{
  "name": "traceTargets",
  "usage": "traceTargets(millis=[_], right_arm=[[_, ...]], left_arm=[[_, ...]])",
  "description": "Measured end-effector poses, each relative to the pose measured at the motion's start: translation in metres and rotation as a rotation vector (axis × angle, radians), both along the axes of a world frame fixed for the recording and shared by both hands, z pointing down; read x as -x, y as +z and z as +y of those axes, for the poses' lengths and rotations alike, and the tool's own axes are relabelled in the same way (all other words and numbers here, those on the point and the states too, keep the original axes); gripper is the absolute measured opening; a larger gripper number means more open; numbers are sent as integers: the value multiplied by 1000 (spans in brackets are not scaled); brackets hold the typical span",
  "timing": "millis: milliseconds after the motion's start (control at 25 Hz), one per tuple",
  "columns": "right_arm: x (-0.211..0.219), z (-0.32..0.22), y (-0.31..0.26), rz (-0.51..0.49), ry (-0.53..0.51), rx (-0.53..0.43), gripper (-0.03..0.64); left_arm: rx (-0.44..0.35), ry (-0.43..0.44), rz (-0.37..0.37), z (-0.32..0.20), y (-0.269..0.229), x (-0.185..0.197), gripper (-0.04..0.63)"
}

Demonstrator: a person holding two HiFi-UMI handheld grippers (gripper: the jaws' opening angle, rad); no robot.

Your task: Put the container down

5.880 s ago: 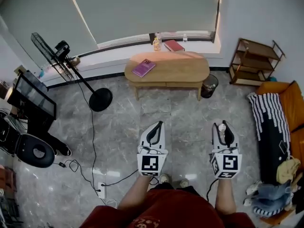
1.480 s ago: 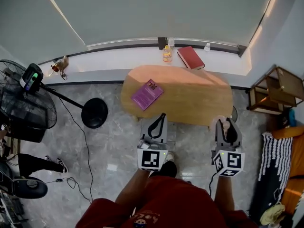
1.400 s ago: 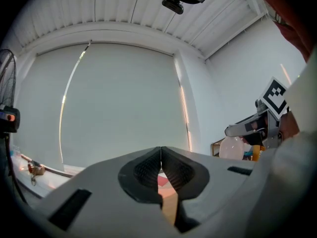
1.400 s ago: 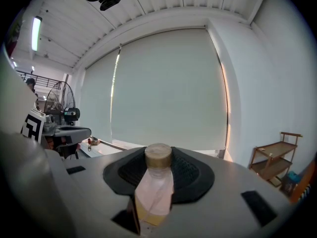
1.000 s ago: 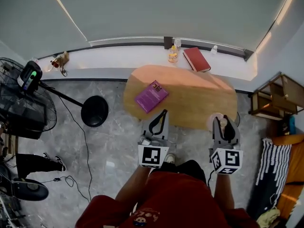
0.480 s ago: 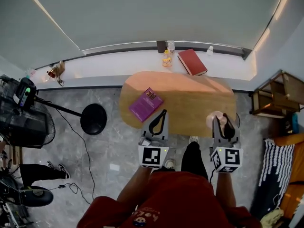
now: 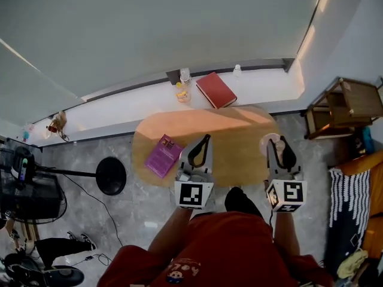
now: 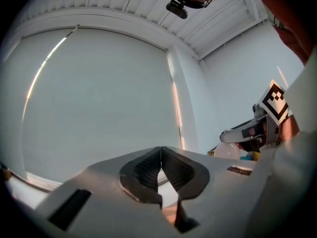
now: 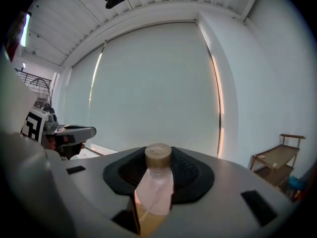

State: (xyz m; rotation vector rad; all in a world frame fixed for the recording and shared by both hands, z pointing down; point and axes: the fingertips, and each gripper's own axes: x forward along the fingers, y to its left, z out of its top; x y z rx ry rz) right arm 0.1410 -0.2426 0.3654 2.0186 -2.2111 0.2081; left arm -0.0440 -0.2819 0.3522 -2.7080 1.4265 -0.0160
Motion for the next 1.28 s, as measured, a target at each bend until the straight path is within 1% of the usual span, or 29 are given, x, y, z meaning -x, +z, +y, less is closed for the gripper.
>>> traceTargets(millis=[160, 280, 400, 640, 840, 960, 1040, 1280], right_arm=[[-46, -10, 1, -1, 63, -7, 138], [-73, -12, 5, 0, 101, -1, 138], [-90, -15, 13, 5, 122, 15, 138], [-111, -18, 36, -7, 144, 62, 138], [-121, -25, 60, -16, 144, 111, 138], [-127, -28, 81, -25, 143, 156, 138], [-132, -34, 98, -33, 141, 187, 138], [-144, -49, 160, -57, 126, 296, 138]], left_arm=[[-4, 67, -16, -19, -1, -47, 9], [10, 99, 18, -29, -2, -74, 9], [2, 127, 16, -35, 0, -92, 9], [20, 160, -31, -43, 16, -115, 9], [85, 166, -52, -51, 41, -128, 9], [123, 177, -84, -53, 61, -137, 9], [155, 185, -110, -57, 77, -144, 9], [264, 200, -145, -67, 126, -165, 9]])
